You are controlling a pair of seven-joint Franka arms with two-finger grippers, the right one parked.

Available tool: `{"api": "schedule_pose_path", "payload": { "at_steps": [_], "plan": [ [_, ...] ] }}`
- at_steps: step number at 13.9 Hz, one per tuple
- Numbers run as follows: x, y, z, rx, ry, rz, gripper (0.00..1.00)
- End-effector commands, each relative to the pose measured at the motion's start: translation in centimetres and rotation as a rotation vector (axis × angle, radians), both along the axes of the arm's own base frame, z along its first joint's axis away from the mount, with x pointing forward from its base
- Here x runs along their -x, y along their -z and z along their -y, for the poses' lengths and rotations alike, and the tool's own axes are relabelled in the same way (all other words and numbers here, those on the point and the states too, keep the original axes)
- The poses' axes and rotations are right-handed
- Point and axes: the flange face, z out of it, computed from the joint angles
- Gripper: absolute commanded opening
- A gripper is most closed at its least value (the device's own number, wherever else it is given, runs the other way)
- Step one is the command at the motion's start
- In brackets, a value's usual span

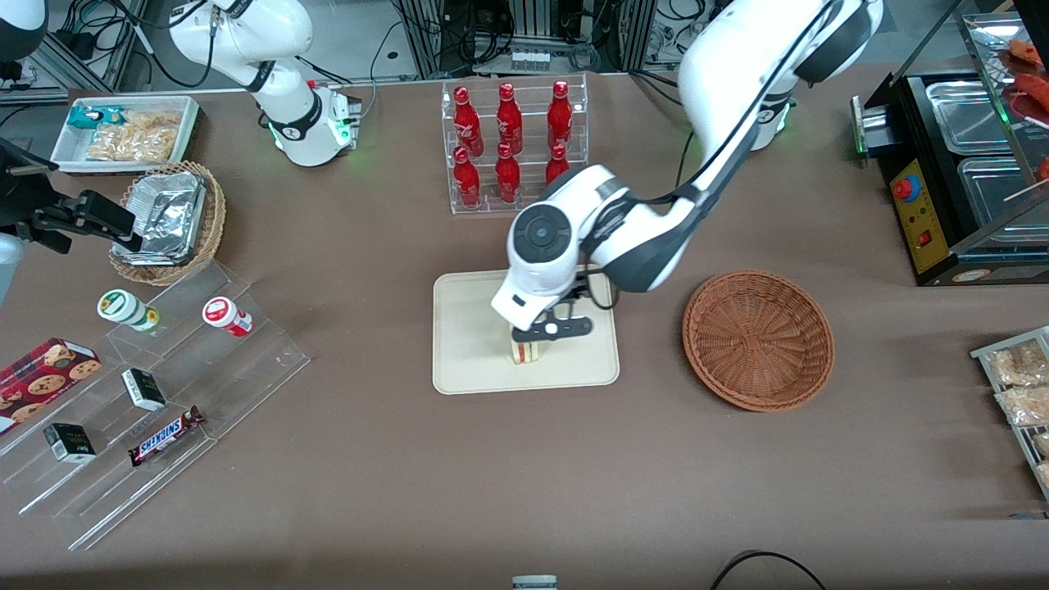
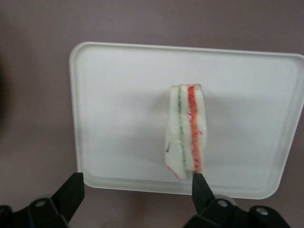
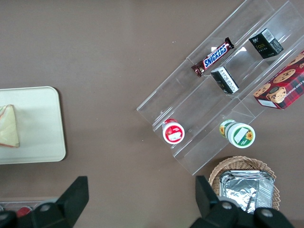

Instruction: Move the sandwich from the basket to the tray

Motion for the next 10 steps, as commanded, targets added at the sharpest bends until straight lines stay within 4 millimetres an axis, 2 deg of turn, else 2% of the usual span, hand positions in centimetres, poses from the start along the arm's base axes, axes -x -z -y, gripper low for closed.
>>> {"api": "schedule_pose_path", "payload": {
  "at_steps": [1, 4, 6, 8, 10],
  "plan": [
    [-1.0, -2.2, -5.8, -0.103, -0.064, -0.027, 1.00],
    [-3.4, -2.8, -11.5, -0.126, -0.074, -0.061, 1.00],
    [-3.5, -3.5, -15.4, -0.138, -0.052, -0.067, 1.00],
    [-2.8, -4.9, -18.5, -0.150, -0.041, -0.060, 1.00],
    [-2.9, -6.4, -22.3, -0.144, -0.019, -0.058, 1.00]
  ]
}}
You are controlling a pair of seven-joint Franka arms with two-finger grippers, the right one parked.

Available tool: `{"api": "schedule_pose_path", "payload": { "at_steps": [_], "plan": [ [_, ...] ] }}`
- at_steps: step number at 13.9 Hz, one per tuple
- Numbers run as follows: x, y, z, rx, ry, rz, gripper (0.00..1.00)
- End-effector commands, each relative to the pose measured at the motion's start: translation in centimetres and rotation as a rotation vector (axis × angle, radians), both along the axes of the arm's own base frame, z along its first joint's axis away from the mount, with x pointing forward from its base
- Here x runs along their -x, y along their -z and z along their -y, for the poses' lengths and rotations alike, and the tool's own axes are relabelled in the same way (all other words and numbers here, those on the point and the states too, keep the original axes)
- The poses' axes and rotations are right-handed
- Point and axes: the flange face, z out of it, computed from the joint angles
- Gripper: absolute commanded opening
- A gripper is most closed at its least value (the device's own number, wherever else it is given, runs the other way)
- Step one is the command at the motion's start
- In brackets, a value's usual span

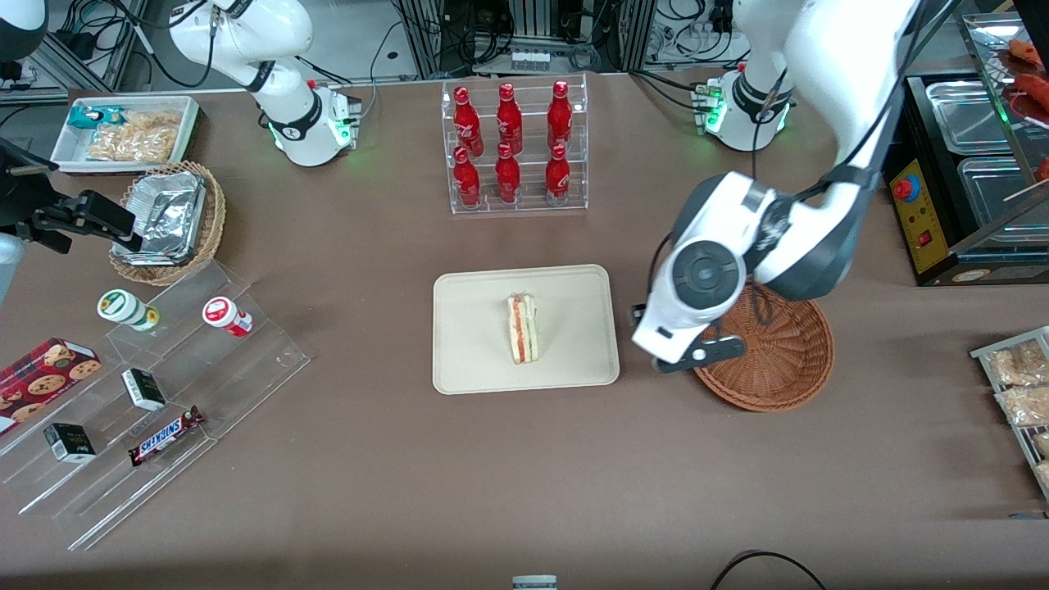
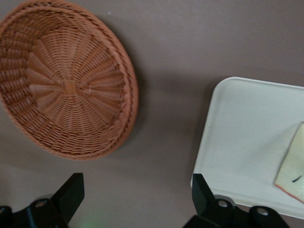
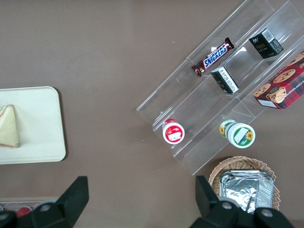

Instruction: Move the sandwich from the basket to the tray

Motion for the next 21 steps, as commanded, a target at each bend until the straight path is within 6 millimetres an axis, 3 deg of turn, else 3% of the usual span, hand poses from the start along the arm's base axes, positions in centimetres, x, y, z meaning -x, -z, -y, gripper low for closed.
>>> {"api": "schedule_pose_path", "payload": {
  "at_steps": [1, 3, 7, 9, 10, 15, 21],
  "plan": [
    [2.3, -2.6, -4.2, -0.016, 0.064, 0.015, 1.00],
    [2.3, -4.5, -8.6, -0.008, 0.056, 0.033, 1.00],
    [4.7, -8.5, -13.5, 0.063, 0.135, 0.017, 1.00],
    [5.4, -9.9, -14.6, 0.089, 0.188, -0.016, 1.00],
    [5.3, -10.9, -16.3, 0.097, 0.193, -0.016, 1.00],
    [4.7, -15.8, -20.6, 0.138, 0.274, -0.007, 1.00],
    [4.4, -19.5, -25.2, 0.200, 0.221, 0.078, 1.00]
  ]
}}
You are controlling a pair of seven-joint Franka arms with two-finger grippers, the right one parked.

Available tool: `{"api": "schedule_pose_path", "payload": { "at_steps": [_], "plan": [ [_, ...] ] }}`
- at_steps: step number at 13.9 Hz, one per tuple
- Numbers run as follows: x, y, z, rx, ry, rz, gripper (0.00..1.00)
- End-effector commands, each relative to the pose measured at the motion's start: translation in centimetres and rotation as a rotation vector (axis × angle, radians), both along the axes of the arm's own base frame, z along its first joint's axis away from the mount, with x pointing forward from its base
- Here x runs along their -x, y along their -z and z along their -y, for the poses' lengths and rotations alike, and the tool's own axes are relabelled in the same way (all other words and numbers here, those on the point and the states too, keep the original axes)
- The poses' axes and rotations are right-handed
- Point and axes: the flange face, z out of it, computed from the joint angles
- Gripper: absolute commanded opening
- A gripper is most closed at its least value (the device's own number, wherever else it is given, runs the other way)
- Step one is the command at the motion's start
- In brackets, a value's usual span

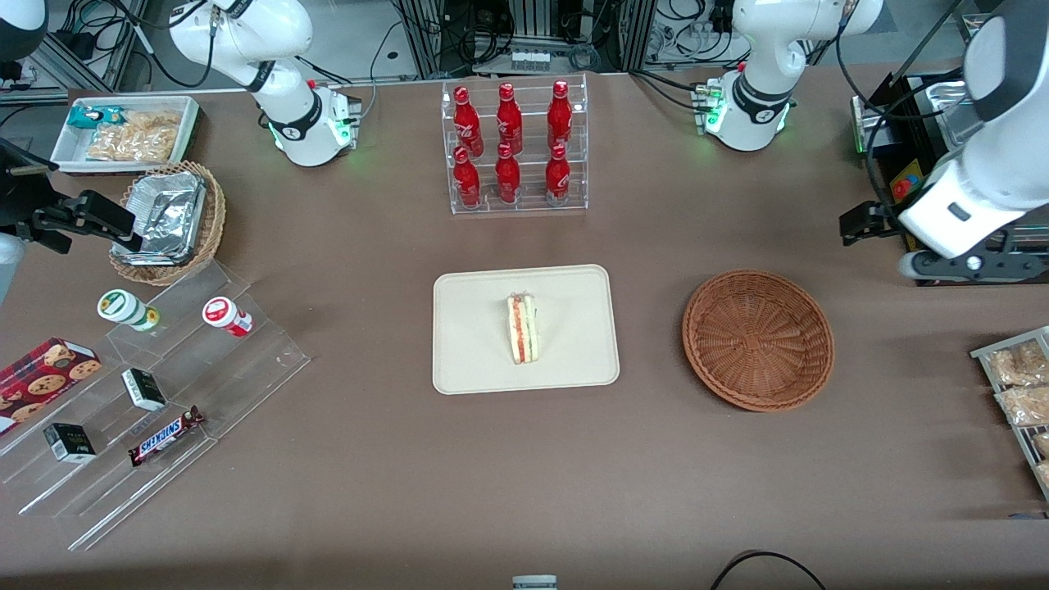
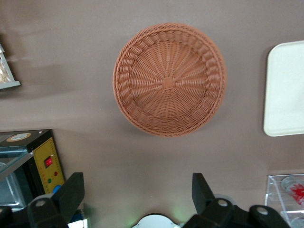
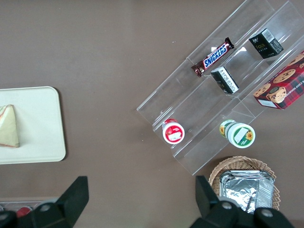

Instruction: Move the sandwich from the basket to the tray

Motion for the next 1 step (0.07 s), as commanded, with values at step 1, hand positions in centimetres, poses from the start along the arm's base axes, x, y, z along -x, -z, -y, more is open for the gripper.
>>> {"api": "schedule_pose_path", "payload": {
  "at_steps": [1],
  "plan": [
    [0.38, -1.55, -1.17, 0.062, -0.006, 0.008, 1.00]
  ]
}}
